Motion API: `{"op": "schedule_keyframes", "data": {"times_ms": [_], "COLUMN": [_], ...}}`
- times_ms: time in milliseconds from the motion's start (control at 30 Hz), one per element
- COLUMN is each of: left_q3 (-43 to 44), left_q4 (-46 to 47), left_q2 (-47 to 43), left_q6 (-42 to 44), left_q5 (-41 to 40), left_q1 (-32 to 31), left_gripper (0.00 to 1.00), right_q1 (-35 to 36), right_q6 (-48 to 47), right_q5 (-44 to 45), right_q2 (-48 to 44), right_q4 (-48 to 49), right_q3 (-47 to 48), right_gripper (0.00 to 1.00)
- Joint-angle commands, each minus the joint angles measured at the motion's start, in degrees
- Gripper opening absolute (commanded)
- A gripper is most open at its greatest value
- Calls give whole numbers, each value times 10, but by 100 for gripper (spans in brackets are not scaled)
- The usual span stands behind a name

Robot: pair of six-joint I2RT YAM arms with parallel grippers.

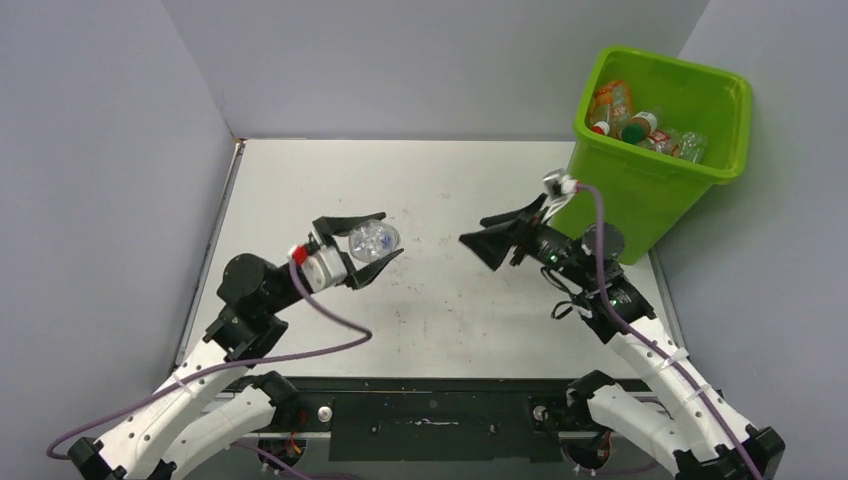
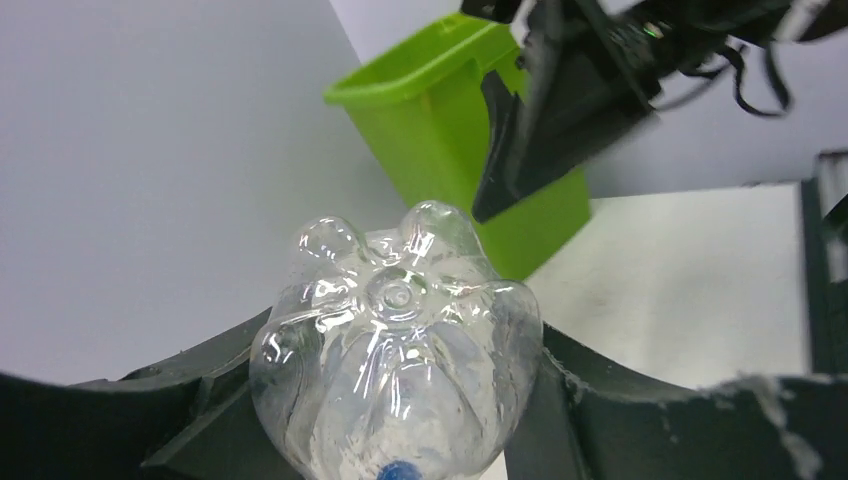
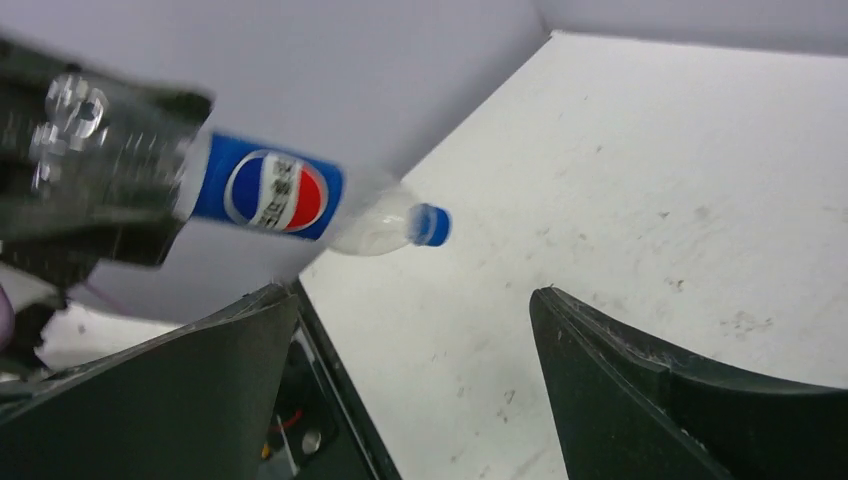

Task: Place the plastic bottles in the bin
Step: Pick up the plastic bottle at the center of the board.

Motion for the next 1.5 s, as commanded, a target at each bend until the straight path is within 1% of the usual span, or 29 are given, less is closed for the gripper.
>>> {"op": "schedule_keyframes", "data": {"times_ms": [0,33,67,167,200,233,267,333,400,467,533,700,900,933,1000,1067,1100,1167,1233,1267,1333,1400,1467], "left_q3": [-41,-59,-79,-140,-159,-168,-169,-169,-172,-173,-173,-167,-166,-165,-163,-160,-159,-158,-159,-159,-160,-158,-158], "left_q4": [-8,-5,-3,-9,-13,-34,-64,-100,-114,-121,-131,-172,-187,-191,-202,-216,-222,-230,-236,-238,-240,-242,-242], "left_q2": [-61,-81,-93,-117,-119,-116,-107,-87,-71,-59,-49,-34,-28,-29,-29,-27,-27,-27,-30,-32,-36,-39,-41], "left_q6": [333,380,450,627,691,752,795,853,883,897,910,933,937,938,941,944,946,947,947,947,948,949,949], "left_q5": [31,19,-7,-110,-149,-195,-234,-300,-317,-324,-331,-348,-354,-356,-357,-358,-358,-360,-361,-363,-366,-369,-369], "left_q1": [-43,-59,-79,-161,-196,-225,-255,-296,-315,-332,-350,-383,-409,-412,-416,-418,-418,-418,-417,-417,-416,-416,-416], "left_gripper": [0,0,0,0,0,0,0,0,0,0,0,0,0,0,0,0,0,0,0,0,0,0,0], "right_q1": [-163,-182,-193,-187,-181,-172,-159,-129,-92,-75,-66,-43,-18,-11,8,23,27,32,39,44,54,61,66], "right_q6": [349,435,514,679,711,732,740,714,658,592,565,551,471,442,352,305,304,329,340,330,289,257,250], "right_q5": [-201,-218,-227,-233,-233,-234,-234,-241,-247,-255,-259,-280,-278,-277,-270,-261,-262,-275,-288,-291,-285,-276,-277], "right_q2": [34,53,87,190,220,245,265,289,297,303,315,368,403,407,415,428,436,449,459,462,465,465,466], "right_q4": [275,390,490,754,814,848,862,834,752,666,616,586,506,470,362,285,275,306,326,308,250,213,209], "right_q3": [-62,-97,-121,-153,-157,-156,-154,-138,-115,-84,-62,-27,34,51,95,133,142,143,142,144,156,159,158], "right_gripper": [90,90,90,90,90,90,90,90,90,90,90,90,90,90,90,90,90,92,97,99,88,72,56]}}
